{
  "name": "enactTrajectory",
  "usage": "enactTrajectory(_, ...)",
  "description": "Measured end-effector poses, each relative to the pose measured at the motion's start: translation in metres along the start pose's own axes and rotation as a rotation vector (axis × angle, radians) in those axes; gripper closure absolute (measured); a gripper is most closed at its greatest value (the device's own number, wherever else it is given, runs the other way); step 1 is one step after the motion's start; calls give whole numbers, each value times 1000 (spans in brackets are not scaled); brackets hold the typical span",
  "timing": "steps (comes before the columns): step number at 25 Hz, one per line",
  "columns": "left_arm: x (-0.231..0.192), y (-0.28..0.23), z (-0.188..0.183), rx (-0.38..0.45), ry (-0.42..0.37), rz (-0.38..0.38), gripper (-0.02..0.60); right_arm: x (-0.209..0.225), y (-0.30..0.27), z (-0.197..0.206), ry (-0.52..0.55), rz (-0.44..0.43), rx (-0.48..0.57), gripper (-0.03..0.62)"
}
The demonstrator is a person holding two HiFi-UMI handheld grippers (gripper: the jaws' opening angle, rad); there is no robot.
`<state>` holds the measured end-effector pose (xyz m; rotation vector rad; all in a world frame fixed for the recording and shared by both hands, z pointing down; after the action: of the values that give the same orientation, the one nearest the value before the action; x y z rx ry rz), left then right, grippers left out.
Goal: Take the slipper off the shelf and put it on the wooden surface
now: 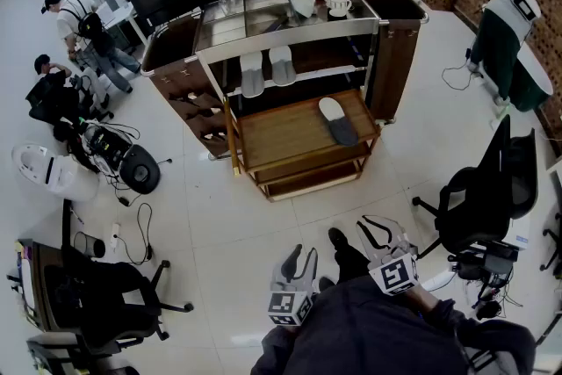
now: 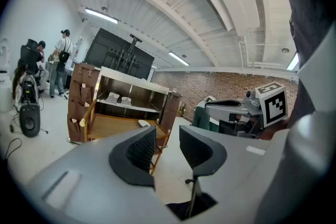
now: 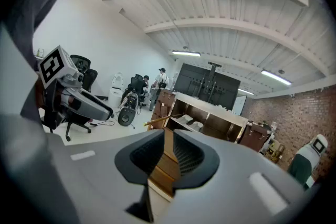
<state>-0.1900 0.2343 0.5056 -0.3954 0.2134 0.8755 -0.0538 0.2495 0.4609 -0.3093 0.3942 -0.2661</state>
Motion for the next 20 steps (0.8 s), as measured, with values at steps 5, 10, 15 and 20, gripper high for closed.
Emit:
enactTrajectory(5, -18, -27, -9, 6, -21, -10, 422, 20, -47, 28, 4, -1, -26, 499)
enactTrajectory(10, -42, -59, -17, -13, -30, -42, 422, 65, -109, 64, 8, 13, -82, 471)
enactTrajectory(15, -65, -112, -24, -76, -32, -50, 393, 120, -194, 121, 14, -27, -204, 456)
enactTrajectory(20, -89, -177, -37, -156, -14, -56, 379, 169, -291, 183, -6, -94, -332, 453)
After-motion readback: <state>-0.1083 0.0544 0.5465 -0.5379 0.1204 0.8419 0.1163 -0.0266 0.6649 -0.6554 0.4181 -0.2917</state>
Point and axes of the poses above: the fingertips, and each gripper's own axes: y backward along the fingers, x to its right, z out of its underside, the point moved 1 cm from there along y, backward along the fingers, and after that the axes turned 1 degree about -z, right-handed, at the moved point
